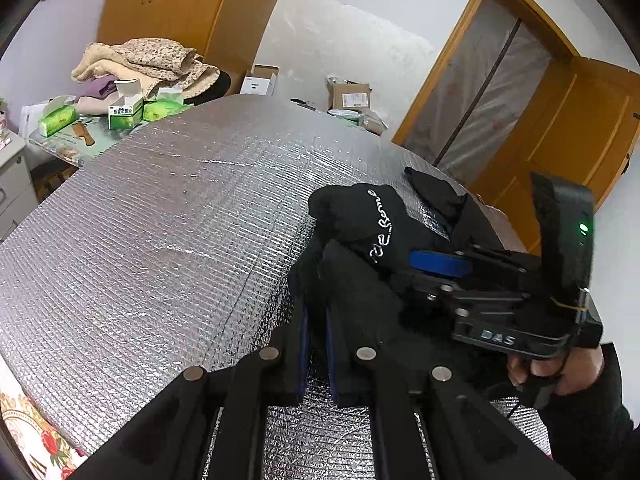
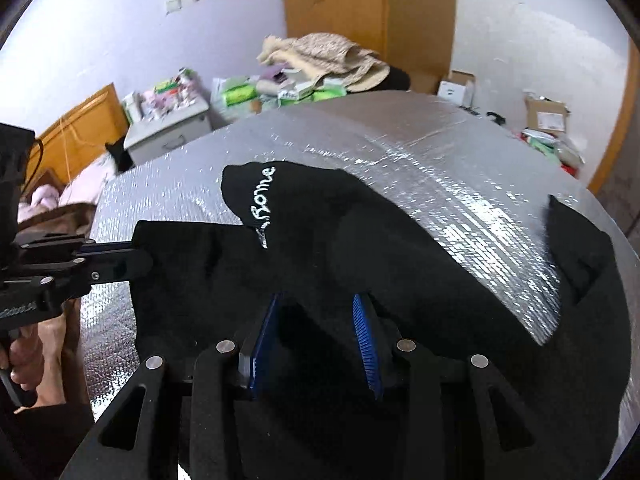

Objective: Fold clothes

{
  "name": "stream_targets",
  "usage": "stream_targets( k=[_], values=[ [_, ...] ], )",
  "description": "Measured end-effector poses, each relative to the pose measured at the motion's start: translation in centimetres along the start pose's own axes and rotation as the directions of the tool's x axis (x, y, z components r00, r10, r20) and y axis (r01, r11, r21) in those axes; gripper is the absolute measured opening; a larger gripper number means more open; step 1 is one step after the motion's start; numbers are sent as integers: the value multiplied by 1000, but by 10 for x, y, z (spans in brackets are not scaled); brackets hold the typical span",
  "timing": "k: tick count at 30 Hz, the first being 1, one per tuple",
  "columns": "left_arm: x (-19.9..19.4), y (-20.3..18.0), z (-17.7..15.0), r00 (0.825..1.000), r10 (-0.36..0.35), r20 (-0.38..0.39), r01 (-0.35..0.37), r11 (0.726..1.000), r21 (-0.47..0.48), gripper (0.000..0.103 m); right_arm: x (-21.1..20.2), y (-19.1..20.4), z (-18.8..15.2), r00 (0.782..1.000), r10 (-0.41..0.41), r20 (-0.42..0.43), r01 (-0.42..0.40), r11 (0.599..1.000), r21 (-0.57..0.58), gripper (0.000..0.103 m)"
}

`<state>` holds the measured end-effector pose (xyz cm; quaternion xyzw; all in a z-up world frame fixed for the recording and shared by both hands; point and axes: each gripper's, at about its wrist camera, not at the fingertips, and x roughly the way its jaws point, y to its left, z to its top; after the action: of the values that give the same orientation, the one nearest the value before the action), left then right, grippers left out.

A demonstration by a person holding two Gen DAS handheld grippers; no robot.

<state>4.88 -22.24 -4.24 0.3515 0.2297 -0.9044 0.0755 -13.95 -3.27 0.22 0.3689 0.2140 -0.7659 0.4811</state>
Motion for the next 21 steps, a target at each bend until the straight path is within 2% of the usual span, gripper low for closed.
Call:
stream_targets(
  k=[1, 2, 3, 5, 7, 10, 12, 16, 18, 19, 20, 21],
  values=[
    [0, 0, 0, 1000, -2, -1, 2, 1000, 1, 8, 4, -1, 2, 1000, -6, -6, 6, 1000, -4, 39],
    [0, 1, -1, 1000, -4, -2, 4, 1000, 1, 8, 7, -3, 5, 1000, -16, -13, 15, 1000, -3, 21],
    [0, 2, -1, 1000, -6, -3, 6, 1000, 0, 8, 10, -6, 7, 999, -25, -21, 25, 1000, -2, 10],
    [0, 4, -2, 1000, -10, -4, 10, 1000, -2, 8, 12, -11, 12, 999, -36, -16, 36, 999, 1, 7],
    [1, 8, -3, 1000, -10, -8, 10, 1000, -10, 8, 3, -19, 23, 997, -70, 38, 70, 997, 19, 7],
    [3, 15, -5, 1000, -10, -17, 9, 1000, -23, 8, -17, -46, 41, 985, -127, 118, 113, 986, 124, 7],
    [5, 18, -6, 1000, -11, -24, 10, 1000, -27, 8, -20, -60, 48, 980, -152, 128, 129, 978, 166, 9],
    [10, 22, -8, 999, -11, -40, 9, 999, -36, 8, -14, -84, 62, 975, -204, 88, 186, 966, 178, 14],
    [11, 23, -8, 999, -14, -43, 12, 999, -39, 8, -10, -99, 65, 984, -168, 59, 154, 968, 199, 23],
    [11, 23, -8, 999, -15, -43, 14, 999, -39, 8, -8, -106, 66, 988, -147, 48, 135, 969, 206, 33],
    [12, 23, -8, 999, -17, -44, 15, 999, -38, 8, -7, -108, 66, 992, -118, 46, 107, 975, 193, 37],
    [13, 24, -8, 999, -18, -45, 17, 999, -37, 8, -6, -107, 65, 994, -102, 35, 95, 981, 168, 37]
  ],
)
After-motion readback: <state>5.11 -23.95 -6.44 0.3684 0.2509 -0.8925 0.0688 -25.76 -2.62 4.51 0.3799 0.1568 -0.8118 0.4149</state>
